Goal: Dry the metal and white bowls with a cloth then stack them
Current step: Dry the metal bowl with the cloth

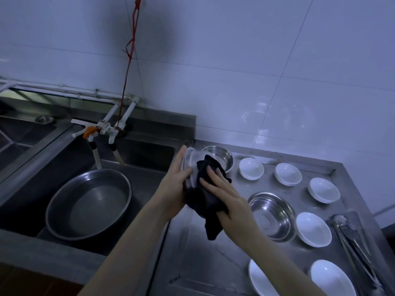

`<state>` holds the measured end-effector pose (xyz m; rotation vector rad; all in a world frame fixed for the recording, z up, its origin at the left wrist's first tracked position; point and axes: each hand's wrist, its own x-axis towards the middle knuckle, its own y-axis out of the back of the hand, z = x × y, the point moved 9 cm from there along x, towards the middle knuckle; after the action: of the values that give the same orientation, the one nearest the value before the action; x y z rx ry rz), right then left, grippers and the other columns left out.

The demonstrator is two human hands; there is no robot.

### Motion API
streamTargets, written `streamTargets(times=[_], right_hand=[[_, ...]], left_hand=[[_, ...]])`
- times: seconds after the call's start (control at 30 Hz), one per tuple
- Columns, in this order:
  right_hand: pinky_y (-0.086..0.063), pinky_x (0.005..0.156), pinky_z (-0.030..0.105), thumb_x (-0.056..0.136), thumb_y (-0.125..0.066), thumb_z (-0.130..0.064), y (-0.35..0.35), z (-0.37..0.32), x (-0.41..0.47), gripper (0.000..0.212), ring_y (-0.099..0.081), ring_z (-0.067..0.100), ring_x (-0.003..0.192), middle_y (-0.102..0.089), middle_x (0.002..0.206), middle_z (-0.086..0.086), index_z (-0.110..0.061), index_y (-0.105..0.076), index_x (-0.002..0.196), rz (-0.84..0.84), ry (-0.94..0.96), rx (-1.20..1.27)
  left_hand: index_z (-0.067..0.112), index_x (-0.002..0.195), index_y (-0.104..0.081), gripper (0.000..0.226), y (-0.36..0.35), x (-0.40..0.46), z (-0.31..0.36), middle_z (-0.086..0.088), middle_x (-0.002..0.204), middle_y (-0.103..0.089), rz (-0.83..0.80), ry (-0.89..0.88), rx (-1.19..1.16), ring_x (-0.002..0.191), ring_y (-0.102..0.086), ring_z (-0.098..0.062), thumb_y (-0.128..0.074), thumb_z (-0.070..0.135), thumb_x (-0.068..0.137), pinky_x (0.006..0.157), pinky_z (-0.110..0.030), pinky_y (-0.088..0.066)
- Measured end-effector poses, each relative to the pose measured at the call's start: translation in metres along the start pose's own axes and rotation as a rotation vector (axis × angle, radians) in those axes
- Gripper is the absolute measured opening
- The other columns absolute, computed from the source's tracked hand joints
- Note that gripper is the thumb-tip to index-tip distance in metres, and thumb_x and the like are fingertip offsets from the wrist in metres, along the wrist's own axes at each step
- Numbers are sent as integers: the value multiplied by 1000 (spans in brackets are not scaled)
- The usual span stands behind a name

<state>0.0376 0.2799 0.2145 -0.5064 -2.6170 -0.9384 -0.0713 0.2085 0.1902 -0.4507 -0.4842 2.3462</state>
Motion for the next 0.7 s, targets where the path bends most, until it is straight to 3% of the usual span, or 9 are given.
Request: streamTargets(times=[0.17,0.27,0.33,0.43,0.53,0.7], right_hand=[[-21,119,36,70,-46,0,11,25,27,64,-29,6,142,-47,143,-19,-26,-62,126,48,-207,286],[-29,116,42,71,-45,-6,20,32,38,65,-40,4,135,-56,133,-22,-38,-60,126,67,-282,314],[-25,118,39,72,-44,-3,13,19,32,65,-32,3,140,-51,139,-20,-41,-60,122,32,-210,214],[-15,121,38,68,-46,5,-7,-4,16,65,-20,5,145,-44,146,-17,-23,-63,125,-69,8,-3],[-20,118,46,65,-46,8,0,-5,23,66,-26,7,144,-49,143,-14,-21,-64,122,-57,66,-29],[-34,112,42,74,-42,-9,24,29,49,64,-44,4,131,-55,135,-13,-37,-56,130,49,-240,159]], left_hand=[[40,139,-49,53,-5,-5,-13,5,133,-63,-25,43,-49,112,-67,-17,-42,3,101,79,-29,-57],[39,134,-55,50,-5,-6,-14,-2,133,-63,-29,61,-82,111,-68,-24,-47,5,99,77,-34,-59],[36,135,-56,45,-4,-5,-12,-4,130,-66,-28,72,-122,112,-67,-25,-43,9,102,79,-36,-58],[31,137,-55,40,1,-4,-13,-7,129,-67,11,82,-144,117,-65,-23,-37,17,105,90,-37,-53],[27,139,-53,39,1,-6,-11,-8,133,-64,24,47,-87,121,-62,-22,-33,20,106,100,-38,-48],[39,136,-55,41,-2,-8,-8,1,139,-59,-23,11,57,124,-60,-20,-35,18,107,106,-44,-47]])
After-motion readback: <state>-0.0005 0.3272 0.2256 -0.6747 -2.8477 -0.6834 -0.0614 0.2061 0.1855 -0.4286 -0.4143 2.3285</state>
